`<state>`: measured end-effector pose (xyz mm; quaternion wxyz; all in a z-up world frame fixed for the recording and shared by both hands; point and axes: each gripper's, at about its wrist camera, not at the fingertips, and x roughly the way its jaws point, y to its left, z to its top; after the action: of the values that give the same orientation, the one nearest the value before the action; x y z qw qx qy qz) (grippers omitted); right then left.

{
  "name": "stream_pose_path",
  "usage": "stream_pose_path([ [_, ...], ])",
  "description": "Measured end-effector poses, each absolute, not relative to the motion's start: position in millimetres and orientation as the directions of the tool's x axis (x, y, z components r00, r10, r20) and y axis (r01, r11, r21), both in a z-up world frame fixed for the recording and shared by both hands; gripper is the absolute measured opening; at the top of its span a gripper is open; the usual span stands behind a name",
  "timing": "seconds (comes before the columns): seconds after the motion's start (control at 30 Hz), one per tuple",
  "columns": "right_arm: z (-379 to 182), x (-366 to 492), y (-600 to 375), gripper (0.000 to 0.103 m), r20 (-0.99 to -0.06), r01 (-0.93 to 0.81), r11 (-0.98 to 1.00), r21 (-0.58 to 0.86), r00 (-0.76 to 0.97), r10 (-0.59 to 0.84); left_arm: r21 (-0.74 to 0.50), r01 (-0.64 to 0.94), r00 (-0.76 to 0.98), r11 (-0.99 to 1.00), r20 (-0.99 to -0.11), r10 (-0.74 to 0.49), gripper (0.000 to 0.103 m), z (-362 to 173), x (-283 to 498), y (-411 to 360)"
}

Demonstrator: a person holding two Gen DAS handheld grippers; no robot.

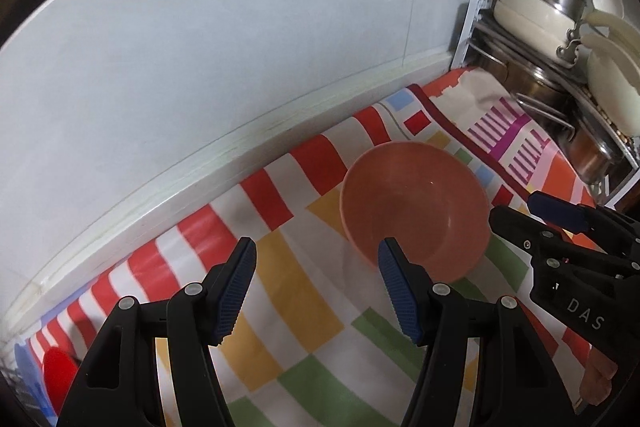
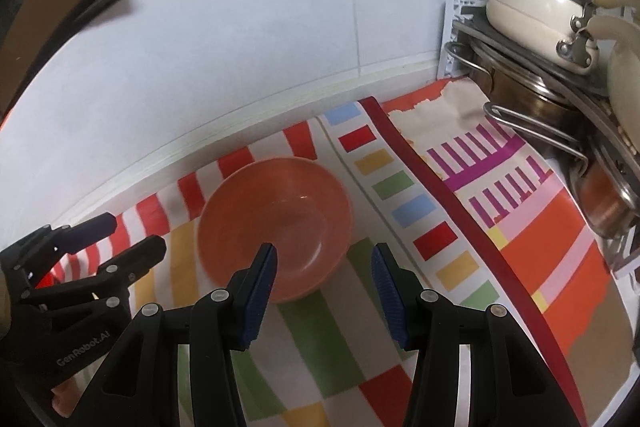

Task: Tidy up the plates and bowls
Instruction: 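Move both open tools toward the pink bowl, then close both tools on the rim of the pink bowl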

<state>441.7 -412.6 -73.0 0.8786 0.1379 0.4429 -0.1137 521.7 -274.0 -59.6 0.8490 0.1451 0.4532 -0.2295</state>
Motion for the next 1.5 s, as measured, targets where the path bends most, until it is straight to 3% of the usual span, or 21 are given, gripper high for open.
stream_pose_path([
  [0.33,-100.7,467.4,-425.1,0.046,-0.846,0.359,0.923,0.139,0.528,-0.078,0.043,0.517,0.435,0.855,-0.873,-0.219,0.059,-92.5,551.1,-295.9],
  [0.63,-118.4,478.1,-428.8,0.038,-0.865,0.372,0.917,0.146,0.498,-0.064,0.015,0.512,0.390,0.859,-0.895,-0.217,0.048,-112.6,564.7,-305.2],
  [0.93,-125.6,483.5,-429.9,0.017,-0.871,0.380,0.909,0.171,0.490,-0.040,-0.026,0.518,0.349,0.855,-0.906,-0.239,0.026,-121.2,569.7,-311.8],
  [1.07,-125.4,486.1,-429.0,0.015,-0.871,0.387,0.898,0.207,0.492,-0.011,0.016,0.526,0.377,0.850,-0.901,-0.216,0.012,-120.0,565.6,-318.4],
  [1.5,-101.5,469.2,-422.2,0.013,-0.860,0.387,0.900,0.199,0.509,-0.029,-0.022,0.507,0.376,0.862,-0.894,-0.244,0.011,-94.5,553.2,-299.6],
])
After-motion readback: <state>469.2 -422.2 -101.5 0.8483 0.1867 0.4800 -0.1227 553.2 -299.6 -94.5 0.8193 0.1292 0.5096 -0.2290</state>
